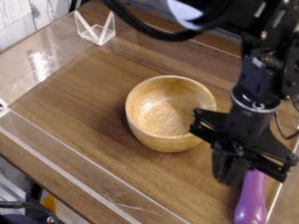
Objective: Remove the purple eggplant from inside the brown bowl and put it on the table
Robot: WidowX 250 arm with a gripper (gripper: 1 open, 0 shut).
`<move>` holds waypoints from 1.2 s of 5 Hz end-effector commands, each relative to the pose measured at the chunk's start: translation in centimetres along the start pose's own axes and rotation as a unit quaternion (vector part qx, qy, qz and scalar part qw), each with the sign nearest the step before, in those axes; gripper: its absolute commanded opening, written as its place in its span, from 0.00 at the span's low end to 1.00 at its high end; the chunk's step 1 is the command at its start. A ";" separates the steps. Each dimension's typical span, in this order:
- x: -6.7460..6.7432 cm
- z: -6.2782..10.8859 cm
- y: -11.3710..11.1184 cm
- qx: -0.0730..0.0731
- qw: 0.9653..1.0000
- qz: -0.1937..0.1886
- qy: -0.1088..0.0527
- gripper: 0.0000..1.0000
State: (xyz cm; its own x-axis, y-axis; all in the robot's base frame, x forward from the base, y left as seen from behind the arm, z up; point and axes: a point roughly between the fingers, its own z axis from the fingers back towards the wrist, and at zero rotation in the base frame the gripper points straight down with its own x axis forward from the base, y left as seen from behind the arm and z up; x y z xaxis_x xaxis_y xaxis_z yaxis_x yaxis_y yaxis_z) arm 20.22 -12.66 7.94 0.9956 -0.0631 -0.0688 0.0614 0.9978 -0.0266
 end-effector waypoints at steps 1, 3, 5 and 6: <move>0.4 -0.8 -0.3 -0.007 1.000 -0.003 -0.008 0.00; 0.3 -2.1 -1.4 -0.003 0.998 -0.055 -0.004 0.00; 0.4 -2.0 -2.4 -0.005 0.995 -0.099 0.003 1.00; 0.4 -2.2 -3.0 -0.009 0.995 -0.102 0.004 1.00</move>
State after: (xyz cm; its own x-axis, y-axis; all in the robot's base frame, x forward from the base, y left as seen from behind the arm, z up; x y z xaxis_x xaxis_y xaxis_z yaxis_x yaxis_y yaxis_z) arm 19.62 -15.19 4.81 0.9593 -0.2595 -0.1115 0.2559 0.9656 -0.0453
